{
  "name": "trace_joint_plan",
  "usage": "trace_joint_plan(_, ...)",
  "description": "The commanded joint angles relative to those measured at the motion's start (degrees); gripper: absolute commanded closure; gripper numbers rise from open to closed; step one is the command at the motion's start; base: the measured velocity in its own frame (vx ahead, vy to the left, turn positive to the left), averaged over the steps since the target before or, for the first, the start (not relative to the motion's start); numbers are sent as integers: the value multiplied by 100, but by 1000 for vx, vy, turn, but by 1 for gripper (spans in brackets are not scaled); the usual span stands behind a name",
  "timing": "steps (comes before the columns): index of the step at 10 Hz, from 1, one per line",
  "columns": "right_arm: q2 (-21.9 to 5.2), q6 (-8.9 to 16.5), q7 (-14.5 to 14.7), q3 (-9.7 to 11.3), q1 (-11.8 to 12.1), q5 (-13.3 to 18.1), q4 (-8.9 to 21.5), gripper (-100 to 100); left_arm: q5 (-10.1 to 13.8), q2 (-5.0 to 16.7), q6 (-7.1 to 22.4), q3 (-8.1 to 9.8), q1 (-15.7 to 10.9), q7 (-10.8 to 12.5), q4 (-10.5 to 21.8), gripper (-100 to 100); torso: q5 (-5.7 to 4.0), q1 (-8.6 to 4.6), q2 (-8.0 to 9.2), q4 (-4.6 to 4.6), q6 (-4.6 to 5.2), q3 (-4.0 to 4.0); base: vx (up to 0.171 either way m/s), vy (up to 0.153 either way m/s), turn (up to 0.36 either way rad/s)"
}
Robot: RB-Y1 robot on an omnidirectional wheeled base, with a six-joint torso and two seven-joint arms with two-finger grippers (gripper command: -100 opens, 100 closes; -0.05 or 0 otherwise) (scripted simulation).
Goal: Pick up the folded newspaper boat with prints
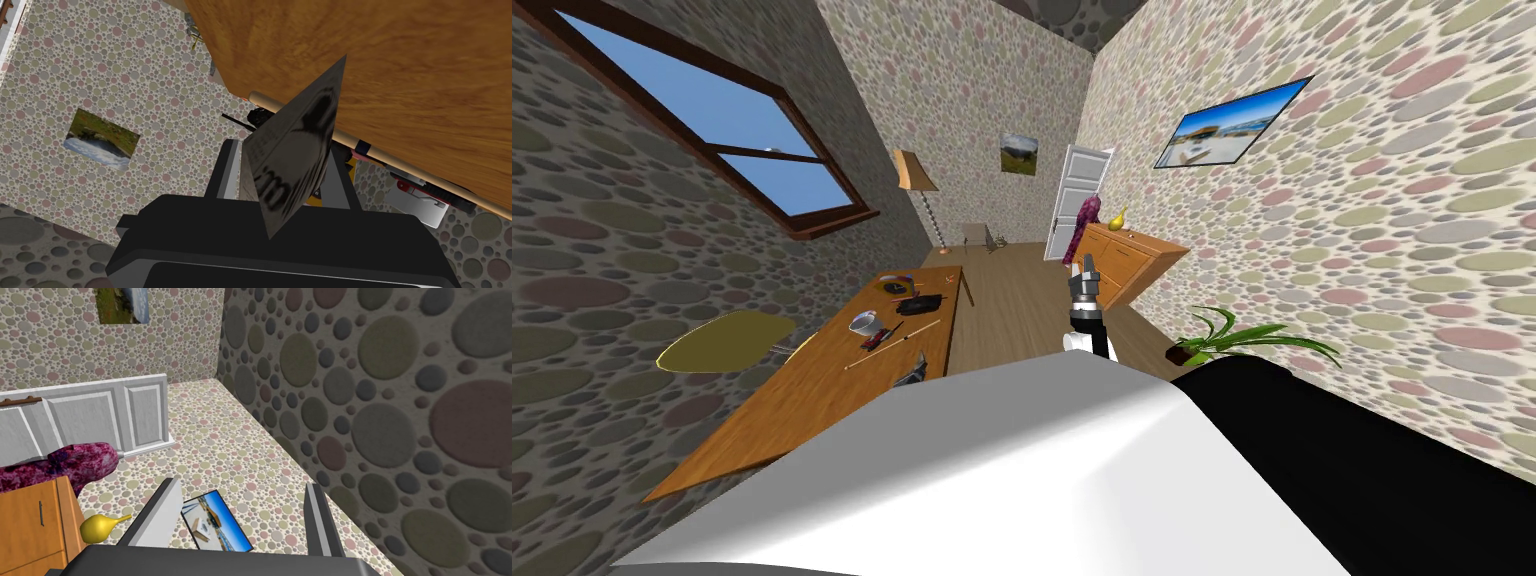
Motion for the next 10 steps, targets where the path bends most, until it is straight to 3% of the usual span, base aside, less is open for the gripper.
trace_joint_plan(1, 0, 0, 0, 0, 0, 0, 0, 0, 79, -38, 158, 16, 108, -24, -251, 100, 0, 0, 0, 0, 0, 0, -77, 41, -144)
trace_joint_plan(2, 0, 0, 0, -1, 1, 0, 0, 0, 243, -115, 370, 66, 306, -82, -385, 100, -2, 0, -3, 1, -6, -1, -84, 48, -249)
trace_joint_plan(5, 0, 0, 0, 0, 0, 0, 0, 0, 406, -193, 658, 116, 505, -139, -870, 100, 0, 0, -1, 0, -3, 0, -79, 35, -193)
trace_joint_plan(6, 0, 0, 0, -1, 2, 0, 0, 0, 569, -270, 908, 166, 703, -197, -1075, 100, -3, -1, -4, 2, -6, 0, -83, 39, -269)
trace_joint_plan(8, 0, 0, 0, -1, 2, 0, 0, 0, 569, -270, 908, 166, 703, -197, -1179, 100, -3, 1, -5, 1, -7, -1, -53, 23, -82)
trace_joint_plan(9, 0, 0, 0, -1, 3, 0, 0, 0, 733, -348, 1158, 216, 902, -255, -1378, 100, -4, -4, -17, -1, -9, -8, -62, 21, -281)
trace_joint_plan(10, 0, 0, 0, 0, 1, 0, 0, 0, 733, -348, 1159, 216, 902, -255, -1489, 100, -2, -3, -11, 0, -2, -5, -76, 25, -168)
